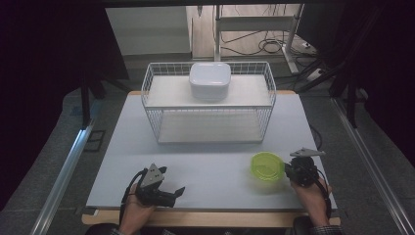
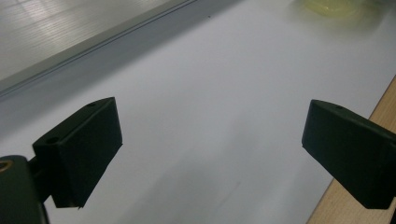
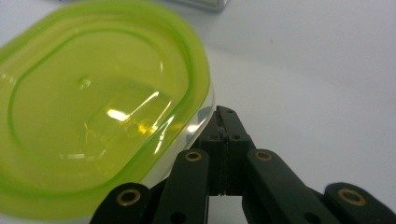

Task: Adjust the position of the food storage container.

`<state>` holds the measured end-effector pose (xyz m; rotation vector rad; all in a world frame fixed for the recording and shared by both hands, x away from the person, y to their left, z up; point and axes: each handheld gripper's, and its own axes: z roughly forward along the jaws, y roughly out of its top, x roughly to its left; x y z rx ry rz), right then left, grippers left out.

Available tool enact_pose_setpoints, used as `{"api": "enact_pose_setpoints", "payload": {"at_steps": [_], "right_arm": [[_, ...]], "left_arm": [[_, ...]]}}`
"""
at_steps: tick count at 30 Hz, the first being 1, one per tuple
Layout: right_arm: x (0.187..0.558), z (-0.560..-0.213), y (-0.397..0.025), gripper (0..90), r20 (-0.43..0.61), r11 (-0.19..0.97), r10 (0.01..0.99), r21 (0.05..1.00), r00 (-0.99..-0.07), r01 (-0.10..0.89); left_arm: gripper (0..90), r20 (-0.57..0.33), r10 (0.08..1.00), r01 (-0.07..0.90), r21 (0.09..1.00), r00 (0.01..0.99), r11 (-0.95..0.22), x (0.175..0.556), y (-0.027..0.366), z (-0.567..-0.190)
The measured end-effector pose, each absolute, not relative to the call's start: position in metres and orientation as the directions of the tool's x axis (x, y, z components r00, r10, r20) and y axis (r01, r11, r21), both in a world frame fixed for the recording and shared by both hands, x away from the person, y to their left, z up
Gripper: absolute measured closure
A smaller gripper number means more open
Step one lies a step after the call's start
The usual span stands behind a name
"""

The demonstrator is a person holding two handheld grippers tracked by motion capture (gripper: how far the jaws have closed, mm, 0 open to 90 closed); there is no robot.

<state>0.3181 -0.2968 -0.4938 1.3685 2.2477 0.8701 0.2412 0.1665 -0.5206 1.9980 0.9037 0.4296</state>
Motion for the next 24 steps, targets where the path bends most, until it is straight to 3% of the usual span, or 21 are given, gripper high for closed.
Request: {"api": "enact_pose_setpoints", "payload": {"at_steps": [8, 24], "right_arm": [[0.303, -0.5, -0.303, 89.4, 0.129, 0.269, 0.895, 0.61, -0.428, 0.746], [0.328, -0.505, -0.264, 89.4, 0.143, 0.342, 0.833, 0.626, -0.535, 0.7]], "left_arm": [[4.5, -0.035, 0.736, 0.433, 0.827, 0.676, -0.359, 0.241, 0.165, -0.521], [4.5, -0.029, 0.729, 0.432, 0.821, 0.683, -0.372, 0.241, 0.162, -0.522]]}}
